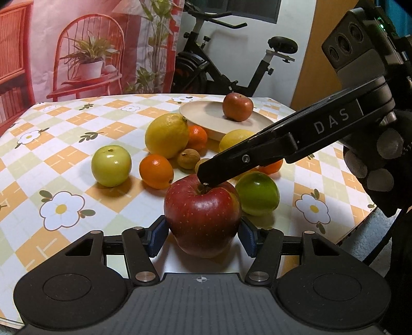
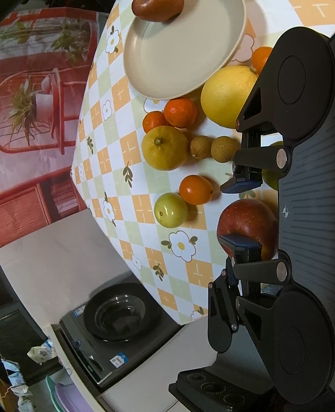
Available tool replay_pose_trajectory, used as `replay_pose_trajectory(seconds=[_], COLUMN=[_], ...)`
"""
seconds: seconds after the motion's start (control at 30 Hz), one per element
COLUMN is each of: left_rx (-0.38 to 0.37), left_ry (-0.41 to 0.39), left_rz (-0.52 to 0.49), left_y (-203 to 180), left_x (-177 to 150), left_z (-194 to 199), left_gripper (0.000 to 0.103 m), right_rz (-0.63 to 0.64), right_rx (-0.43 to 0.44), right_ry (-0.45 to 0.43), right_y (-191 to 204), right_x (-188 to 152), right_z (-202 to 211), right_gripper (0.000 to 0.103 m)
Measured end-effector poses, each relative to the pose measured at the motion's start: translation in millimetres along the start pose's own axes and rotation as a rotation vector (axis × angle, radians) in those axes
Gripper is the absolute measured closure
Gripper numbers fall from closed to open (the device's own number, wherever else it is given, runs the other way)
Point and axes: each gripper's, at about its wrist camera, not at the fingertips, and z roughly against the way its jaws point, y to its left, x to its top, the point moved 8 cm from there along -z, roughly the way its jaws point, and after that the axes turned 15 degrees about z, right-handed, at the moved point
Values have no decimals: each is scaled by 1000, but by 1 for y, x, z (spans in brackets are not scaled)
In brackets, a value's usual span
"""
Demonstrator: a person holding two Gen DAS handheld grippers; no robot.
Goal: Organize fruits
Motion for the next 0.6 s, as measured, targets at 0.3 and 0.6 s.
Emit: replay_pose_trajectory(seconds=[0.3, 0.6], left_rx=[-4, 0], left_ry=[20, 22], left_rz=[11, 27], left_y=[5, 6], left_x=[-2, -3], left_z=[0, 0], left_gripper=[42, 42], right_rz=[-26, -131], right_rx=[64, 114], right_ry=[32, 62], right_y=[5, 0], right_x=[0, -4], right_z=[-7, -16], right_gripper=[69, 60])
